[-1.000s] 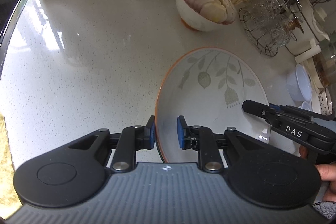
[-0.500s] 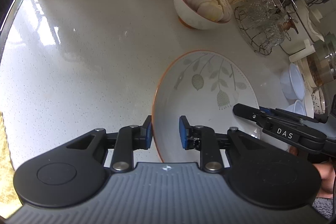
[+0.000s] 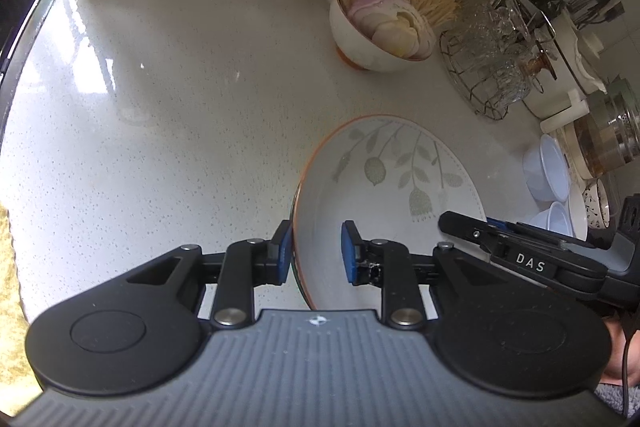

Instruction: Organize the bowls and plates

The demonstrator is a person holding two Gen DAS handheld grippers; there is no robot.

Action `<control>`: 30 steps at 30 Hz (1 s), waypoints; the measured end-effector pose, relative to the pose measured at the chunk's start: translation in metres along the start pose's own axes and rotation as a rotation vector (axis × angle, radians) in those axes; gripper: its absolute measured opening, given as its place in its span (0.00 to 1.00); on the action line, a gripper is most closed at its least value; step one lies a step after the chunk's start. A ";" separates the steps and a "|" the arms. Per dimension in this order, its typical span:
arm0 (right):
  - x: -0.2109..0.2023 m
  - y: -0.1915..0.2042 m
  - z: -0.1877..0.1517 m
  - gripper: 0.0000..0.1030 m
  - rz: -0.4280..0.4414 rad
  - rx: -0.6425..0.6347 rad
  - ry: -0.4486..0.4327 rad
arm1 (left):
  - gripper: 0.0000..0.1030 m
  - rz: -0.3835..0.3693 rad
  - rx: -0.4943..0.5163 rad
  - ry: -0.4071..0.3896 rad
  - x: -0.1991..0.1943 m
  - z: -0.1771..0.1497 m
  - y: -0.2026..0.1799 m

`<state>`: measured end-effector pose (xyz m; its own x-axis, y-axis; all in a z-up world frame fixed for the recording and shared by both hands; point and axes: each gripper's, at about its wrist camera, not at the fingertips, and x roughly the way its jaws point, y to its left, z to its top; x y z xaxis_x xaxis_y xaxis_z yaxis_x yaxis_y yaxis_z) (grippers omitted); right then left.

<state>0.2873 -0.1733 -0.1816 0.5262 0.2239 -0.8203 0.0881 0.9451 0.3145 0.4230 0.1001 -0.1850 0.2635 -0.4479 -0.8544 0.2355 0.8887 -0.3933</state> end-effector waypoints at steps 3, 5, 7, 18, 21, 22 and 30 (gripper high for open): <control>-0.006 -0.002 0.000 0.25 -0.015 0.010 -0.025 | 0.27 0.005 0.022 -0.015 -0.001 -0.002 -0.004; -0.009 -0.003 0.001 0.25 -0.023 0.013 -0.035 | 0.27 0.010 0.031 -0.016 0.000 -0.003 -0.005; -0.011 -0.002 0.000 0.25 -0.034 0.001 -0.040 | 0.27 0.018 0.044 -0.017 0.002 -0.003 -0.007; -0.015 -0.001 0.004 0.27 -0.057 0.036 -0.027 | 0.27 0.014 0.082 -0.025 0.003 -0.002 -0.016; -0.016 0.004 0.004 0.30 -0.076 0.016 -0.012 | 0.27 0.024 0.110 -0.050 -0.003 0.000 -0.024; -0.016 0.005 0.004 0.30 -0.080 0.015 -0.005 | 0.27 0.021 0.112 -0.055 -0.004 0.000 -0.027; -0.039 0.012 0.010 0.62 -0.125 -0.018 -0.091 | 0.27 0.000 0.133 -0.040 0.002 -0.004 -0.037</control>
<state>0.2760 -0.1735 -0.1410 0.5865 0.0828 -0.8057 0.1431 0.9685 0.2036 0.4116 0.0666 -0.1736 0.2997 -0.4537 -0.8392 0.3566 0.8692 -0.3426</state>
